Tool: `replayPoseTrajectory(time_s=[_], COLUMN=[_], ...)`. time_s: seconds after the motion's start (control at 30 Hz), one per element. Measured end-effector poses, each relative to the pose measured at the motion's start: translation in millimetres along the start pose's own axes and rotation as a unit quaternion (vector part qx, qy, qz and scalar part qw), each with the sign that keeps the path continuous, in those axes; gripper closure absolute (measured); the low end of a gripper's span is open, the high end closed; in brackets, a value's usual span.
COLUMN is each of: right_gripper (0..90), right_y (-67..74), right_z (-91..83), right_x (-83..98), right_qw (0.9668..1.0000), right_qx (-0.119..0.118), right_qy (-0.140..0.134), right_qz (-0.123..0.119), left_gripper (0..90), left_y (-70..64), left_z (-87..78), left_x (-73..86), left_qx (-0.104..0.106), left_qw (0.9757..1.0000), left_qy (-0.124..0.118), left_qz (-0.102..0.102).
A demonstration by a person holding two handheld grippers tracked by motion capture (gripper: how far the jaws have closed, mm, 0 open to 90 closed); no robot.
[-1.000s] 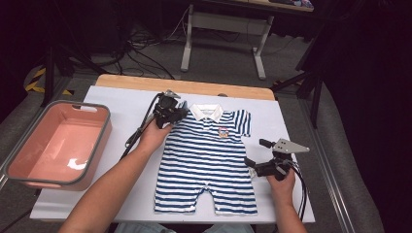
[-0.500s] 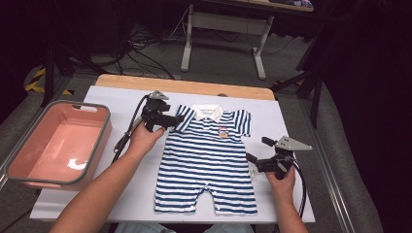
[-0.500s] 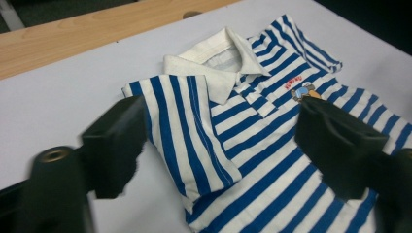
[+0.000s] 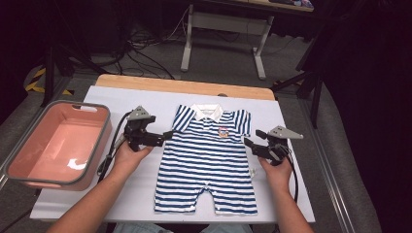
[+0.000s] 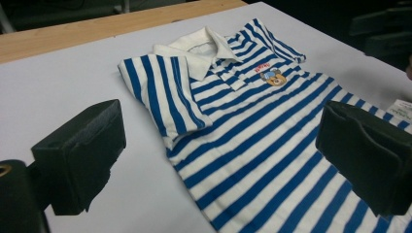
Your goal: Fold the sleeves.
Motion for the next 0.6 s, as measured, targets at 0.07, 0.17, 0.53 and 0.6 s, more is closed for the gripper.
replayPoseTrajectory(time_s=[0.07,0.17,0.53,0.6], right_gripper=[39.6,42.5,44.9,46.4], right_y=[-8.3,-18.5,-45.6,-49.0], right_z=[4.8,10.1,31.5,35.9], right_x=[-2.8,-7.4,-16.7,-17.8], right_qw=[0.9998,0.9994,0.9957,0.9948], right_qx=[0.010,0.015,0.059,0.064], right_qy=[0.009,0.017,0.061,0.070], right_qz=[0.014,0.027,0.036,0.037], left_gripper=[6.0,7.1,8.5,8.7], left_y=[-3.3,-5.5,-10.0,-9.2], left_z=[-3.8,-8.0,-20.2,-19.4], left_x=[9.1,20.4,47.6,53.1], left_qx=[-0.002,-0.006,0.001,-0.003], left_qw=[1.0000,0.9999,0.9995,0.9995], left_qy=[-0.006,-0.013,-0.032,-0.030], left_qz=[0.002,0.003,0.002,0.002])
Point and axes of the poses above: each handheld gripper's, and its own axes: z roughly forward along the jaws, x roughly out of its underside, y roughly to its left, the point moved 10 cm from there along z, roughly forward along the jaws, and after that the axes turned 15 degrees about y, right-handed, at the moved point
